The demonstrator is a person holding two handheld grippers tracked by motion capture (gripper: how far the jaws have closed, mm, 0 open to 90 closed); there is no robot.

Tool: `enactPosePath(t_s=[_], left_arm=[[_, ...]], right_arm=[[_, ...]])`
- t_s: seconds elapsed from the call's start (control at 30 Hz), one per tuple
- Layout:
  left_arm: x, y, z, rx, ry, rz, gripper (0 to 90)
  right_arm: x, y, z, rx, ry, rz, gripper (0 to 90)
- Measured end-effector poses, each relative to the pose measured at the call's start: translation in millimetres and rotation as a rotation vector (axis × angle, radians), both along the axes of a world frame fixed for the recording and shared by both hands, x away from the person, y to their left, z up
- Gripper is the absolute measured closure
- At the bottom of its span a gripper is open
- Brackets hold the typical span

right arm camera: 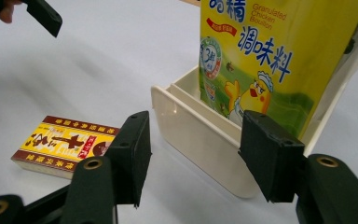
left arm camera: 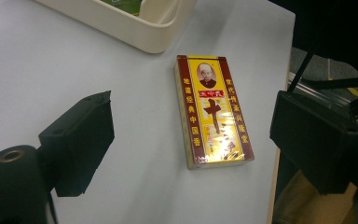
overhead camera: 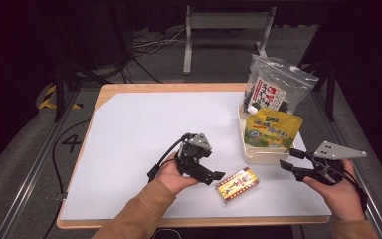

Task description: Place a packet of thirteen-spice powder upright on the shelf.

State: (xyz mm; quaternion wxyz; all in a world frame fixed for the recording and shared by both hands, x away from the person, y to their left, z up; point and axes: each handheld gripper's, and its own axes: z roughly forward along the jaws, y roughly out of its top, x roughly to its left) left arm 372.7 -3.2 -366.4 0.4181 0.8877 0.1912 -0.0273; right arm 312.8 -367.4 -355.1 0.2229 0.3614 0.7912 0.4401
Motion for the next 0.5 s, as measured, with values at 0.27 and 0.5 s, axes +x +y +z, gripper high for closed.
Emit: enactPosePath(t_s=[0.27,0.5], left_arm=[[1.1,-14.9,-13.2,0.025,0.015,-0.008,8.8],[-0.8,-26.8,-23.7,0.052,0.036,-0.024,7.1]], right_arm=[[-3.6,-3.8,-0.1,0.01,0.001,-0.017,42.4],[-4.3,-6.9,0.0,0.022,0.0,-0.038,41.1]])
